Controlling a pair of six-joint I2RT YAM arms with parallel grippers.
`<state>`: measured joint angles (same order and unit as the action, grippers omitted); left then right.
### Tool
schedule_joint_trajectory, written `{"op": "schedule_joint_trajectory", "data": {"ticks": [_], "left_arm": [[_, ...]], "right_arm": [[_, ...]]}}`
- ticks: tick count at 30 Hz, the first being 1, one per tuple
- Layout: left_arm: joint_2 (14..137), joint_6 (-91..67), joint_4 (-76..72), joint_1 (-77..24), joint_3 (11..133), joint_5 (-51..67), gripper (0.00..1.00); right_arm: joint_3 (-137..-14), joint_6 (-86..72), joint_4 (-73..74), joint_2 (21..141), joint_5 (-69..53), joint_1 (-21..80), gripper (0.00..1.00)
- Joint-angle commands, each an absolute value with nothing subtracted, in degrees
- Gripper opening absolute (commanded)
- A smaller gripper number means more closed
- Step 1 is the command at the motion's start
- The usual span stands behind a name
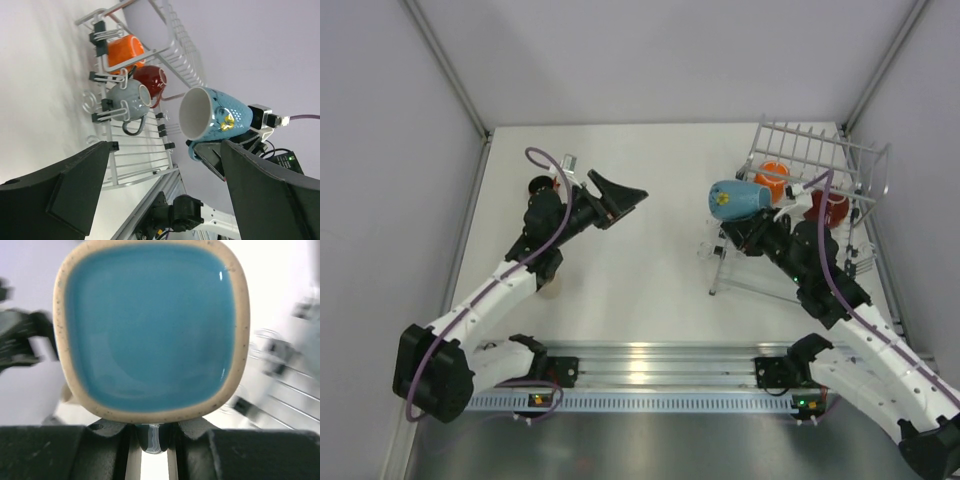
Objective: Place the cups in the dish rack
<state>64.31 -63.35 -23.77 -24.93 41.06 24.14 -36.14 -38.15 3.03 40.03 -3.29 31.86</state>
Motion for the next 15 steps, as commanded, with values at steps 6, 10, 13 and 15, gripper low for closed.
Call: {"op": "schedule_joint_trajectory", "data": {"ticks": [6,10,13,15], "left_arm": [[56.9,-64.1,-14.2,-19.3,39.7,20.3,0.98],[57.1,-59.2,-7.0,-17.5,43.7,20.3,0.98],[56.6,-58.4,-6.2,-17.5,43.8,20.4,0.98],[56.2,-58.2,-6.1,-17.4,43.8,20.4,0.98]], "right_arm": [[-40.8,-36.4,22.7,36.3,20.6,25.5,0.0],[-42.4,-37.9,32.3,38.5,29.1,24.8,0.0],[-42.4,-39.1,34.9,38.1,34.7,24.6,0.0],[-41.8,-40.0,36.7,37.1,38.7,24.5,0.0]]}}
